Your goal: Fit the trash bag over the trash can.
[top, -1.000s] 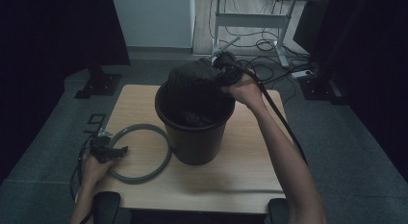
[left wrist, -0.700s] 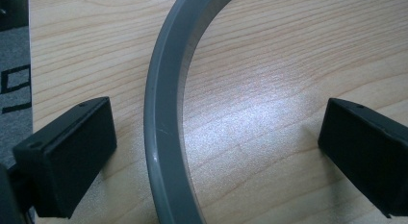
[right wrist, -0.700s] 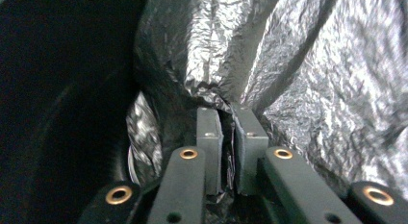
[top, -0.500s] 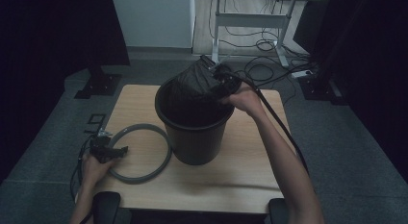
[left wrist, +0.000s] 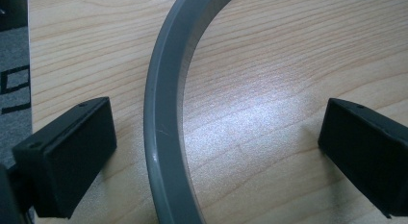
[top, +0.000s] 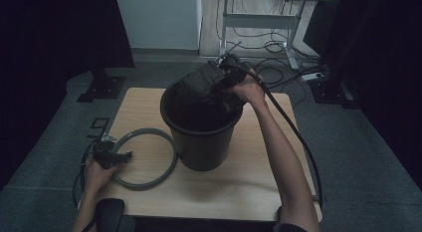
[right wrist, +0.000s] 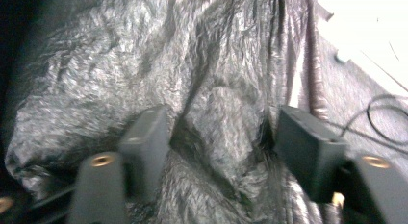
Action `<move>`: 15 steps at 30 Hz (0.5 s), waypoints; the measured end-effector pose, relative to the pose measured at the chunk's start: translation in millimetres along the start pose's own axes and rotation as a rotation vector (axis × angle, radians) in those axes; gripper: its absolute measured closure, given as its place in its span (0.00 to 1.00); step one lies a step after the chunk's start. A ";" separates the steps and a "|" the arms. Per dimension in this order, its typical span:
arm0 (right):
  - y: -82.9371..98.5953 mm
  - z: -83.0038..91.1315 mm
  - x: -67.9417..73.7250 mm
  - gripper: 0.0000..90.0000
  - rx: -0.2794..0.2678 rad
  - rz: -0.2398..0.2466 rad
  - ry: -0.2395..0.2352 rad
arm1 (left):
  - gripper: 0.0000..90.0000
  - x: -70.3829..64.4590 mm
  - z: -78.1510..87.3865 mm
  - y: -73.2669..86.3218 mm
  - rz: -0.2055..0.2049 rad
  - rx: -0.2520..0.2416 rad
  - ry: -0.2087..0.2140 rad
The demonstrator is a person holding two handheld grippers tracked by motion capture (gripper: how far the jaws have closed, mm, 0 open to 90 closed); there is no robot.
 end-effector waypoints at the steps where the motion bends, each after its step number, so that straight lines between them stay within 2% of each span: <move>1: 3.7 -6.1 -1.2 0.55 0.026 -0.006 0.003 | 0.00 0.0 0.0 0.0 -0.001 0.000 0.001; 4: 11.7 -17.8 -1.9 0.62 0.097 -0.007 0.007 | 0.00 0.0 -0.1 -0.1 -0.001 0.000 0.001; 6: 11.5 -16.8 -1.4 0.61 0.104 0.000 0.010 | 0.00 0.0 -0.2 -0.2 -0.001 0.000 0.002; 7: 10.3 -14.3 -1.9 0.55 0.101 0.000 0.007 | 0.00 0.0 -0.2 -0.2 -0.002 0.000 0.002; 8: 7.9 -10.5 -2.8 0.47 0.091 0.001 0.016 | 0.00 0.0 -0.2 -0.3 -0.002 0.000 0.002; 10: -1.1 0.4 -4.6 0.38 0.033 0.011 0.045 | 0.00 0.0 -0.3 -0.4 -0.002 0.000 0.002; 13: -17.4 12.4 -4.2 0.33 -0.048 0.006 0.031 | 0.00 0.0 -0.5 -0.6 -0.002 0.000 0.003; 15: -27.3 13.2 -0.9 0.32 -0.069 0.025 0.019 | 0.00 0.0 -0.6 -0.7 -0.002 0.000 0.004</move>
Point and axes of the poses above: each handheld gripper's, and its own axes: z roughly backward along the jaws, y roughly out of its underside, x roughly to its left, the point moved 5 cm from there along -z, roughly forward along the jaws, and after that the axes turned 5 degrees about -y, right-handed, at the moved point
